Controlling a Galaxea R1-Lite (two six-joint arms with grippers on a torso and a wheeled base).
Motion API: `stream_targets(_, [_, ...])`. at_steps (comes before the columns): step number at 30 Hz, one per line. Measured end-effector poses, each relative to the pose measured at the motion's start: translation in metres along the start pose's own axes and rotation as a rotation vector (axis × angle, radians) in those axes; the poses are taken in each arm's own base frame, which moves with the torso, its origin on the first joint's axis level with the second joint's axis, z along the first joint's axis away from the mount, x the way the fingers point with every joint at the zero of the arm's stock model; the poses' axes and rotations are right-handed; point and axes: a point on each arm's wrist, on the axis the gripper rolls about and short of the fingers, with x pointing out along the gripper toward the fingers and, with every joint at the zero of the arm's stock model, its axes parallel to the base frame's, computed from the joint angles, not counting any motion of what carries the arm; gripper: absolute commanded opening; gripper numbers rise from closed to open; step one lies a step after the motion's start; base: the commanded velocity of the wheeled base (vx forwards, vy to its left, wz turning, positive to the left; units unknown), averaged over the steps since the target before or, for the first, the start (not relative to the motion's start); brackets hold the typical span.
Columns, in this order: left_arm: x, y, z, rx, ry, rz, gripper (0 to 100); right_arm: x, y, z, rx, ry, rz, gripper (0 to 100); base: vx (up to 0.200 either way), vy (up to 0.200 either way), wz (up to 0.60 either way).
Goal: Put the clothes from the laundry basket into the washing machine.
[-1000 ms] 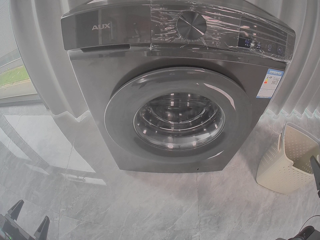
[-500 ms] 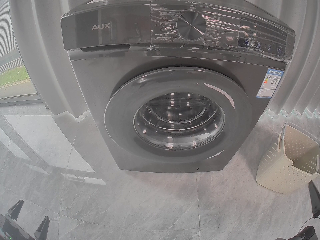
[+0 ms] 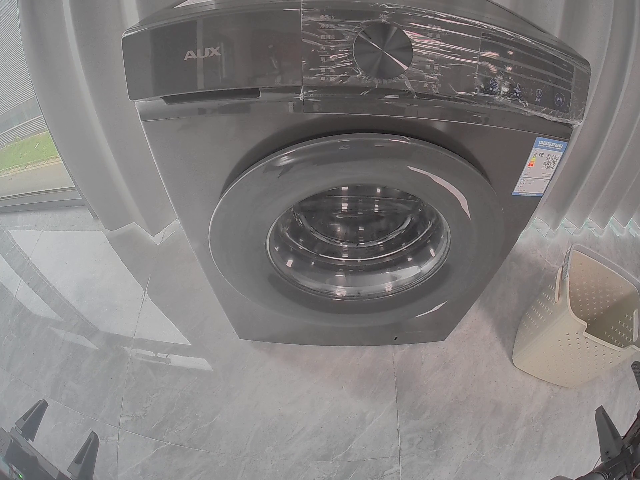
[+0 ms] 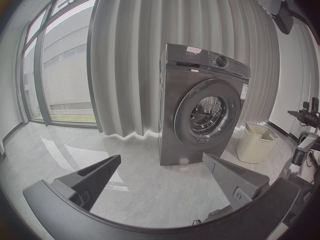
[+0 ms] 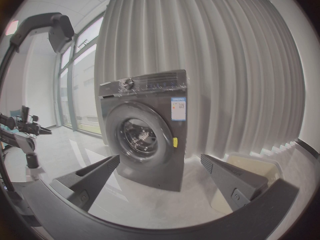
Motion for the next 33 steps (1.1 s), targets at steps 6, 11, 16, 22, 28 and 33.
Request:
stream_targets(6, [0.0, 0.0, 0.0, -0.001, 0.0, 0.0, 100, -0.002, -0.004, -0.011, -0.003, 0.07, -0.212, 100, 0.0, 0.0, 0.0])
stream_targets(11, [0.0, 0.0, 0.0, -0.003, 0.0, 0.0, 100, -0.003, -0.006, -0.018, 0.023, 0.128, -0.289, 100, 0.0, 0.0, 0.0])
stream_targets(16, [0.0, 0.0, 0.0, -0.004, 0.0, 0.0, 100, -0.003, -0.006, -0.02, 0.035, 0.142, -0.292, 100, 0.0, 0.0, 0.0])
stream_targets(22, [0.0, 0.0, 0.0, -0.002, 0.0, 0.0, 100, -0.003, -0.005, -0.02, 0.023, 0.142, -0.278, 100, 0.0, 0.0, 0.0])
stream_targets(28, [0.0, 0.0, 0.0, 0.001, 0.0, -0.003, 100, -0.003, -0.005, -0.02, 0.019, 0.142, -0.249, 100, 0.0, 0.0, 0.0])
stream_targets(33, [0.0, 0.0, 0.0, 0.001, 0.0, -0.003, 100, -0.003, -0.005, -0.02, 0.02, 0.142, -0.247, 100, 0.0, 0.0, 0.0])
